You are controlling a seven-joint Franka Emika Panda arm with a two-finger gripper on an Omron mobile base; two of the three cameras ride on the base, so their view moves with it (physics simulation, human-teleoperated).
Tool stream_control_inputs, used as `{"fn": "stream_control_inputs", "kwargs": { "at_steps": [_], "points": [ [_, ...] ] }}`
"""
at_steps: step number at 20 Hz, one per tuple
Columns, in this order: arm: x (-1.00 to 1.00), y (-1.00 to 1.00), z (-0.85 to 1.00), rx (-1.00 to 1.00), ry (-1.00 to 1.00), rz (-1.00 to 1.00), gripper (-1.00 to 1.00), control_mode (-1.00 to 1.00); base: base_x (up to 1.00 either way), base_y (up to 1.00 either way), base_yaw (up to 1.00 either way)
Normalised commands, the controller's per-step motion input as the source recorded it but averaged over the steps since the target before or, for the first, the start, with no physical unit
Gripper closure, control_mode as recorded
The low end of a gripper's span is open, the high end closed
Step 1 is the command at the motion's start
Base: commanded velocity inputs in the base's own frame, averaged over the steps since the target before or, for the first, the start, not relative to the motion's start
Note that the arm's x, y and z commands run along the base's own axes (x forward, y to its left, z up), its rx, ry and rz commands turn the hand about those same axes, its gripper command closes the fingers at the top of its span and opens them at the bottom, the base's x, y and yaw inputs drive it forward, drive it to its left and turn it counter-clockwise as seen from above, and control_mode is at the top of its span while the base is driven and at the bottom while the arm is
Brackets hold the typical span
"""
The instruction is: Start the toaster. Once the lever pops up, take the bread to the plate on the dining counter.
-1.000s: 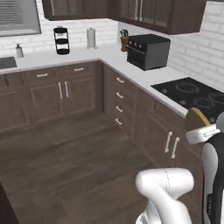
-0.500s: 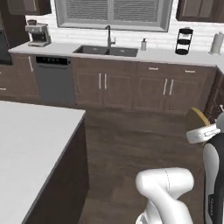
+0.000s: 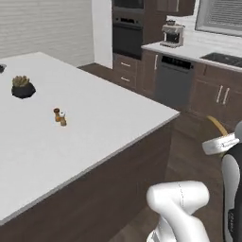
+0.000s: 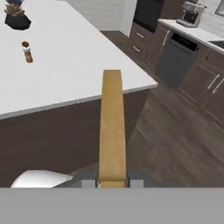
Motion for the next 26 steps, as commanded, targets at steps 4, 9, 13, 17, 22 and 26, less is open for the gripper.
{"fn": "stream_control_inputs", "kwargs": {
  "at_steps": [4,9,13,17,22,26],
  "points": [
    [0.0,0.0,0.0,0.0,0.0,0.0,1.0,1.0,-0.41,0.83,0.83],
    [0.0,0.0,0.0,0.0,0.0,0.0,1.0,1.0,-0.04,0.71,0.72],
    [0.0,0.0,0.0,0.0,0.0,0.0,1.0,1.0,0.0,0.97,0.47],
    [0.0,0.0,0.0,0.0,0.0,0.0,1.0,1.0,-0.01,1.0,0.18],
    [0.0,0.0,0.0,0.0,0.0,0.0,1.0,1.0,-0.08,1.0,0.08],
    [0.0,0.0,0.0,0.0,0.0,0.0,1.0,1.0,0.22,1.0,0.01]
  ]
}}
